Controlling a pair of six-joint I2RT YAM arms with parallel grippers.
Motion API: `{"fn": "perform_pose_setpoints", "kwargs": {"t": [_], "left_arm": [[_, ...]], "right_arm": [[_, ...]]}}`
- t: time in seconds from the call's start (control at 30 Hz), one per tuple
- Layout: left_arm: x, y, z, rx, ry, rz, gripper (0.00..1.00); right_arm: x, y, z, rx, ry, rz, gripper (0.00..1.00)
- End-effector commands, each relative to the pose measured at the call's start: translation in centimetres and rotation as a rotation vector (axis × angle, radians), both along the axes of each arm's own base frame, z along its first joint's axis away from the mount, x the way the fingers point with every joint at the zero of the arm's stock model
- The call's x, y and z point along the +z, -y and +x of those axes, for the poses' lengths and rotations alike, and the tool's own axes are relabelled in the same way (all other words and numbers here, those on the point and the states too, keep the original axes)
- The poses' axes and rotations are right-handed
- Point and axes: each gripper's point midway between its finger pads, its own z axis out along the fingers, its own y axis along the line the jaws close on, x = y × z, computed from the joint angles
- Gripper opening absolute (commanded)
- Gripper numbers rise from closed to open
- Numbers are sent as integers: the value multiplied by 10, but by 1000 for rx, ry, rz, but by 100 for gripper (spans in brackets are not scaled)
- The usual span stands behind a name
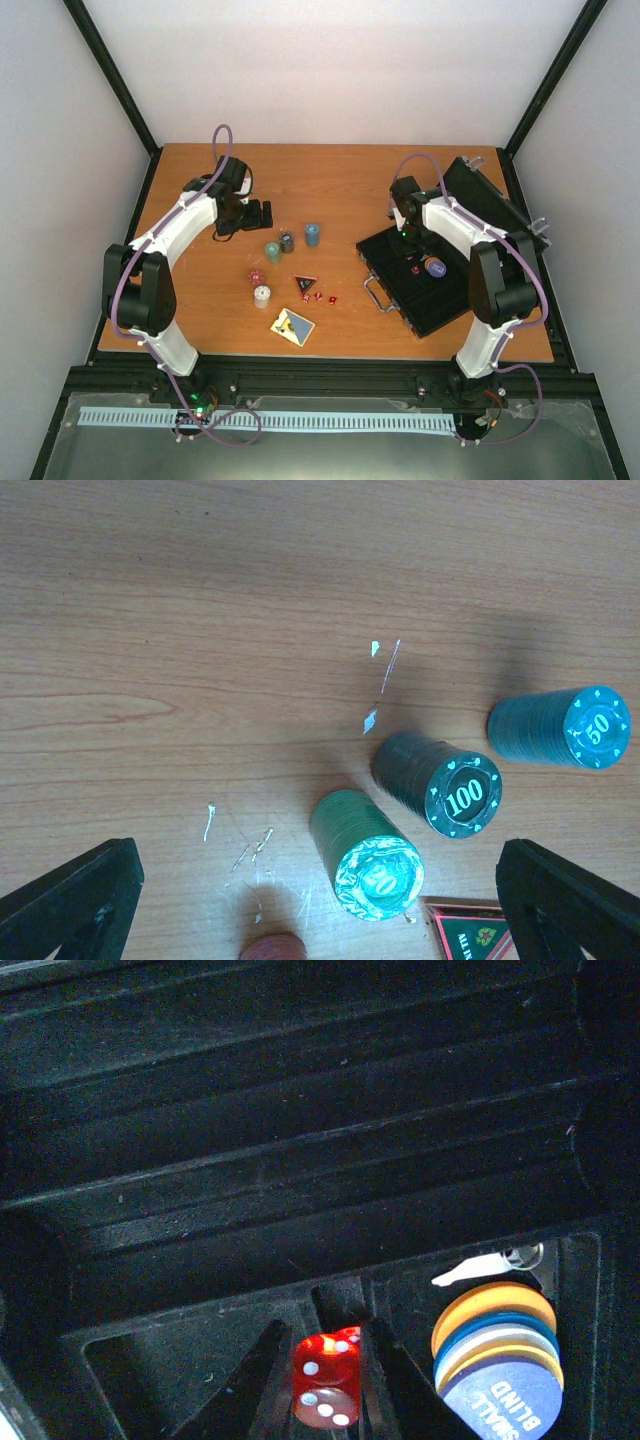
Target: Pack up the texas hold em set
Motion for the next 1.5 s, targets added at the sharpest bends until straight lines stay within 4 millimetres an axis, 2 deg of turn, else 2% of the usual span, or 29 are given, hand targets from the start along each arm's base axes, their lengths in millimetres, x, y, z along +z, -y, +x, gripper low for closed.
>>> {"fn": "perform_pose_setpoints", "kwargs": {"t": [0.0, 0.67, 0.9, 1.03, 1.27, 1.37, 1.47], "left_arm": [[5, 4, 5, -10, 20, -10, 100], [-1, 4, 7, -9, 6, -5, 100], [-3, 4, 7, -9, 0, -4, 100], [-2, 4, 8, -8, 3, -3, 100], [0, 4, 9, -8, 7, -2, 100], [1, 4, 10, -8, 9, -3, 100], [3, 4, 10, -6, 14, -2, 100]], "right_arm": [[-11, 5, 4, 0, -10, -14, 14], [-39, 20, -3, -23, -61, -84, 14], [-40, 18, -3, -23, -67, -74, 26], [-35, 16, -2, -21, -54, -58, 34], [-16, 9, 3, -22, -11, -16, 37], [0, 0, 8, -16, 12, 28, 38], [16, -19, 8, 14, 24, 83, 40]]}}
